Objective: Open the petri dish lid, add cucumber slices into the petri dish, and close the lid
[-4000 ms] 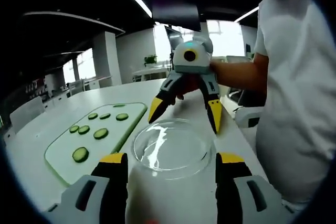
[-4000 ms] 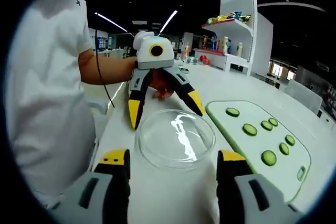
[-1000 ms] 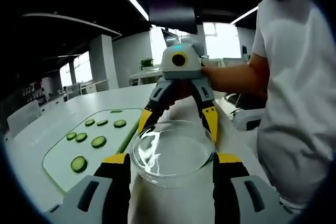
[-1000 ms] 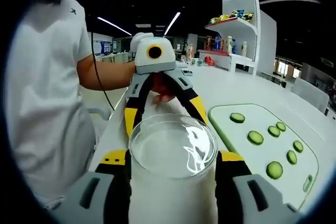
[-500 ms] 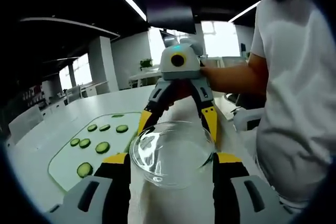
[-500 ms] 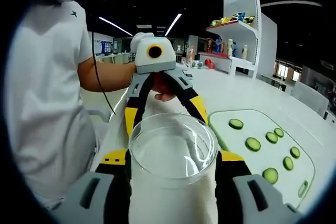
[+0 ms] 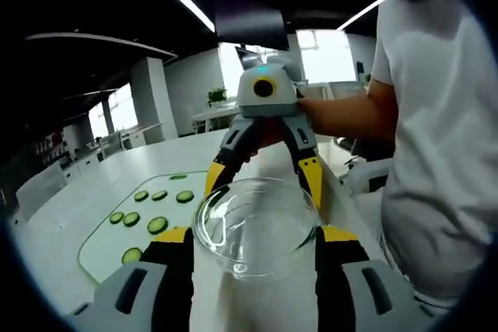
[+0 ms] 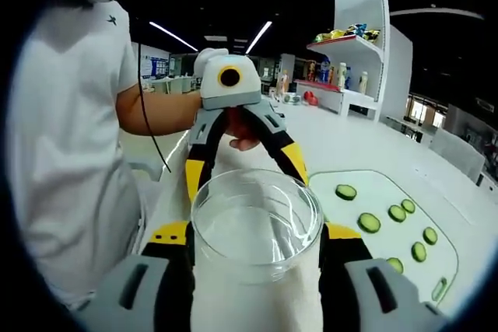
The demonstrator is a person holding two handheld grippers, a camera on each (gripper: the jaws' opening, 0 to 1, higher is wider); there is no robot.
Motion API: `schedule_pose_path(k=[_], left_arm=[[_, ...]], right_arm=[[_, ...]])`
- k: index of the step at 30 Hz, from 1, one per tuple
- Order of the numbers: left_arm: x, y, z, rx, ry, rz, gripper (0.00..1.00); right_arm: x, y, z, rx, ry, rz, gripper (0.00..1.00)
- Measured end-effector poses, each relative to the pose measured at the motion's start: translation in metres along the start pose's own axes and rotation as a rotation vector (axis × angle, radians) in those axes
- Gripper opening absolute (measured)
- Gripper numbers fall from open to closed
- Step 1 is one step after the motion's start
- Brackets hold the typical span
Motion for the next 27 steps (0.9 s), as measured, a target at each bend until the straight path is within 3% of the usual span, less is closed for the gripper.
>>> schedule_pose_path(k=[27], left_arm=[[0.0023, -0.0041, 0.0091, -0.021, 0.018, -0.003, 0.61]], right_arm=[[-0.0031, 0.0044, -0.0083, 0.004, 0.014, 0.020, 0.63]])
Point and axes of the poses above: the point that each gripper's makers call its tool centre point, and the gripper's own axes: z roughly backward along the fingers, x roughly to its right, y roughly out of its top, the point moved 3 cm from there along z, roughly backward along the fingers, and after that the axes turned 2 degrees about -x, right-handed, at the moved point
